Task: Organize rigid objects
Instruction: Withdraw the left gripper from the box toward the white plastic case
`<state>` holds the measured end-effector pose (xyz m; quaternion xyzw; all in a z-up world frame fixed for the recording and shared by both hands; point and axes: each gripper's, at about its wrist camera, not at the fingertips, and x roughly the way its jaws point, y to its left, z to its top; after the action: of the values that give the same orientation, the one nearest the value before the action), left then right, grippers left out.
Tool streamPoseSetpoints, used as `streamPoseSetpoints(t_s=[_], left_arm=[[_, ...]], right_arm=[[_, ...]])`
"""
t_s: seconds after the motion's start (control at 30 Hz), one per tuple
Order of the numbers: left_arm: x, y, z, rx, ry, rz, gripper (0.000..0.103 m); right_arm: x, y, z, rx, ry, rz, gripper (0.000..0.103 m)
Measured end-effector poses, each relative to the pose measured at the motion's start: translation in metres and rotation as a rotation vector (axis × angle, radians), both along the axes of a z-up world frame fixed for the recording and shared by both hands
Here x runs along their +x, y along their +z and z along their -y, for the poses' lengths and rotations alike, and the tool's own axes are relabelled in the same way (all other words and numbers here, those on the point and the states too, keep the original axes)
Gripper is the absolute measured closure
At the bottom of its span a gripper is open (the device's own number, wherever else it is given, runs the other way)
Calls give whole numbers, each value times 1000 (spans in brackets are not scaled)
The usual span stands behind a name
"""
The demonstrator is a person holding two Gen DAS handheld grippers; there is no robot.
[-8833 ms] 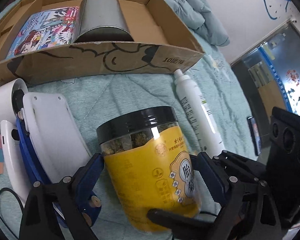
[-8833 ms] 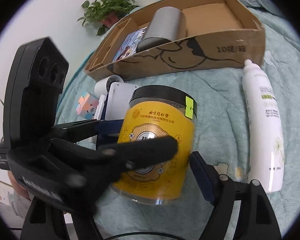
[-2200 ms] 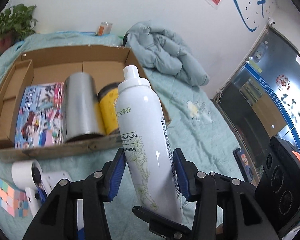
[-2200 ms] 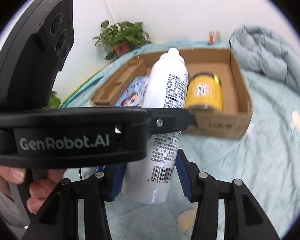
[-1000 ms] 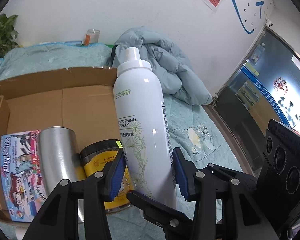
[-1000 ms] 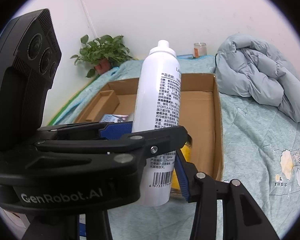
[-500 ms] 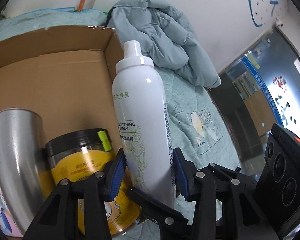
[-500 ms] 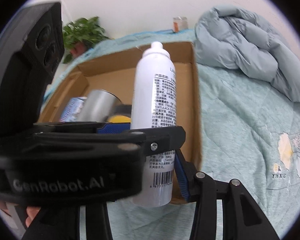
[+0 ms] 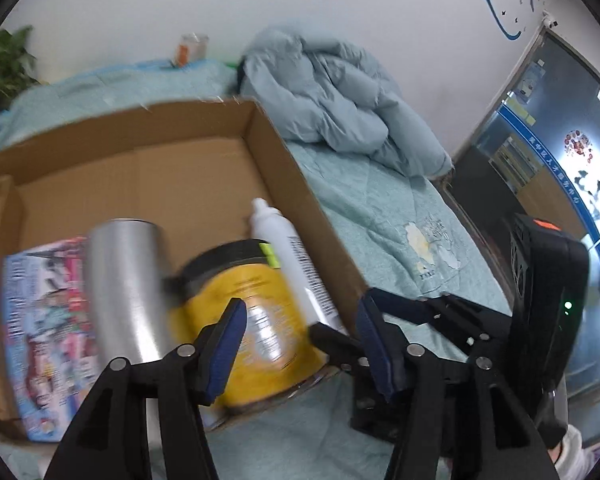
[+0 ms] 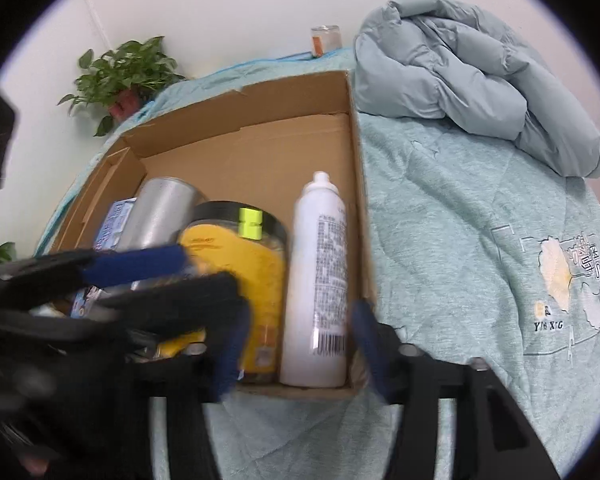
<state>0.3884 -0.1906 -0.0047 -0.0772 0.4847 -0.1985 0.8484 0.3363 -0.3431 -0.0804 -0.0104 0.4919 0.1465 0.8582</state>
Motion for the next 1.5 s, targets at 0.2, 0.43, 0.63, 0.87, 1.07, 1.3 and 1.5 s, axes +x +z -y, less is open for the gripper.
streamPoseSetpoints(t_s=[0.2,0.43,0.63,0.87,1.07,1.3,1.5], left_arm=[[-82,65,-86,120,201,268,1],[-158,99,-149,237,220,318,80],[-216,69,-172,187,308,241,38],[-251,15,-190,72,372,135,3],[-267,-28,-186,2,347,67,3],[-272,-55,-185,-27,330,43,3],[-262,-58,-192,-53,346,59,4]], right_arm=[[-59,22,-18,-71,37,142,15],[-119,30,-35,-30,81,219,53],[-154,34,-48,79,95,215,29],[-194,10,-73,144,178,151,0],[-210,-20,-107,104,271,81,0],[-217,-34,-128,41,305,129,1],[-200,-22,-116,38,212,182,16]])
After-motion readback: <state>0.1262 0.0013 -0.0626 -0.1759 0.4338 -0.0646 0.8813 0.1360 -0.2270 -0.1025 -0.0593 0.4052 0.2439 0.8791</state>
